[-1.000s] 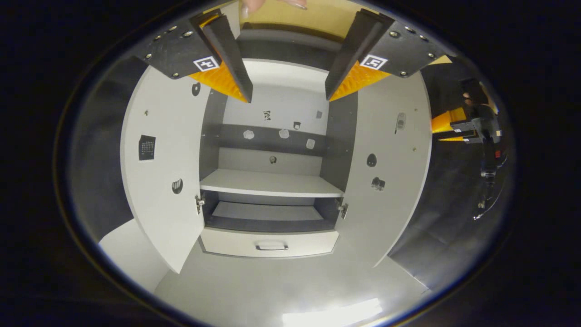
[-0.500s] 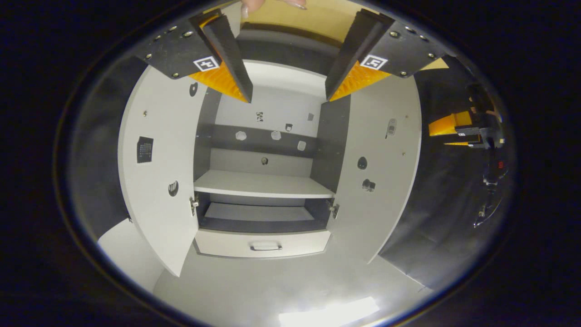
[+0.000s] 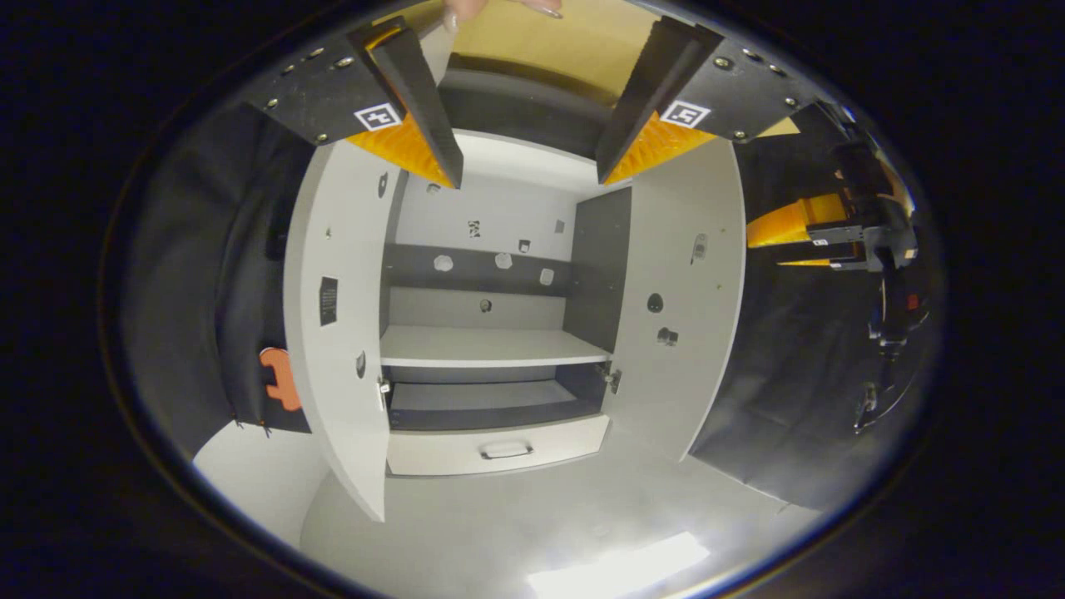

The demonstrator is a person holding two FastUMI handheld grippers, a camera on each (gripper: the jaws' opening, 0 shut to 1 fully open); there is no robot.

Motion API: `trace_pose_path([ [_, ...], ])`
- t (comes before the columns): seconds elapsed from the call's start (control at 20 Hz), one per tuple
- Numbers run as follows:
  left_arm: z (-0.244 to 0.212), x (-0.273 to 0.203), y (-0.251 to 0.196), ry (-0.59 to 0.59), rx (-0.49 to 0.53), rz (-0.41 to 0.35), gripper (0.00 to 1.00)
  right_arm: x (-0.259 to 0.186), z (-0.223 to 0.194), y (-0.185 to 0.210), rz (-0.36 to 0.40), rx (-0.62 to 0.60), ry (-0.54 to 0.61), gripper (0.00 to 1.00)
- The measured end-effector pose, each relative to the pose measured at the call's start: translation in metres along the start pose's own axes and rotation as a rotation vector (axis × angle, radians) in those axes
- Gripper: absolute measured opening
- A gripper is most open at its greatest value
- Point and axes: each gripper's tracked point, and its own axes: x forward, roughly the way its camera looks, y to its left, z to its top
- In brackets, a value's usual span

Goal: Open the right door of the double-door shoe cabinet with the right hand, and open the left door with the left hand.

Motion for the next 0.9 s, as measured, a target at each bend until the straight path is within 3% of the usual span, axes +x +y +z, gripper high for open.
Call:
trace_pose_path([
  [0.45,-0.020,0.015,-0.120,0.034,-0.048,-0.208,0.96,-0.024,-0.013,-0.036,0.004,0.037,0.045,0.96],
  [0.9,-0.023,0.034,-0.139,0.045,-0.074,-0.342,0.98,-0.014,-0.013,-0.029,-0.081,0.049,0.045,0.97],
])
